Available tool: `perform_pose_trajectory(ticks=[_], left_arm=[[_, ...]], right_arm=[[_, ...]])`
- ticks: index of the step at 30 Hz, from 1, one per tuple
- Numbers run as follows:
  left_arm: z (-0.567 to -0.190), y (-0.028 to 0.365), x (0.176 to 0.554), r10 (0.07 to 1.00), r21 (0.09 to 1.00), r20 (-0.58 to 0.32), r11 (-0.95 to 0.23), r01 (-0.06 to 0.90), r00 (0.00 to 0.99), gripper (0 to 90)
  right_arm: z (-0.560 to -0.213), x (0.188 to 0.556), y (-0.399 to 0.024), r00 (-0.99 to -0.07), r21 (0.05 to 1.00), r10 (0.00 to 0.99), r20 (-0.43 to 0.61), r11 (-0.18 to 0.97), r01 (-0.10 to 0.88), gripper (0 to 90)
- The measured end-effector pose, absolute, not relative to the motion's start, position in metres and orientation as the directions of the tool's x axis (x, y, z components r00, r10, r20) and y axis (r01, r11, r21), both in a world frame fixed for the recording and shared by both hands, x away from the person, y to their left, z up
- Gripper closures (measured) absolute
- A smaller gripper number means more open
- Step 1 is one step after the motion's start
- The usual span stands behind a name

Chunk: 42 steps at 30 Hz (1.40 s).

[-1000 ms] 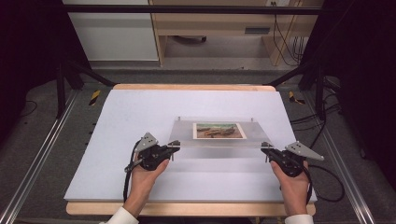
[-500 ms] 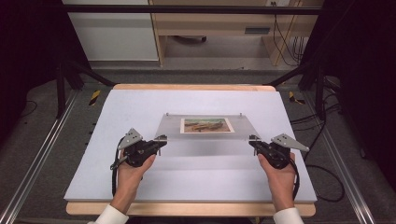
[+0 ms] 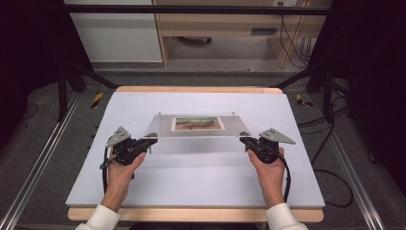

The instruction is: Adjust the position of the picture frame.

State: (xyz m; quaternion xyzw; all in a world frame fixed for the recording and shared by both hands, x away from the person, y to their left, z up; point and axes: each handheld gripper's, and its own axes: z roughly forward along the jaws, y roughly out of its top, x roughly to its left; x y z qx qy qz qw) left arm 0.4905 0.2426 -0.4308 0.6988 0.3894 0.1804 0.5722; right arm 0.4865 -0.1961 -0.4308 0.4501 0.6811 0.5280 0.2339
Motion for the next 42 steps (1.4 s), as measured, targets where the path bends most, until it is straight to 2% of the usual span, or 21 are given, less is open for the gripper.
perform_pose_trajectory(ticks=[11,35,42], left_arm=[[-0.442,0.25,0.494,0.759,0.927,-0.208,-0.049,0.373,0.617,83.9],[-0.454,0.251,0.486,0.787,0.892,-0.152,-0.151,0.426,0.598,84.0],[-0.459,0.252,0.489,0.793,0.886,-0.162,-0.145,0.44,0.587,83.9]], right_arm=[[-0.438,0.483,-0.187,-0.483,0.922,0.861,0.162,0.042,0.385,84.8],[-0.457,0.47,-0.18,-0.482,0.89,0.861,0.163,0.083,0.449,84.9],[-0.462,0.469,-0.178,-0.487,0.882,0.856,0.171,0.087,0.462,85.0]])
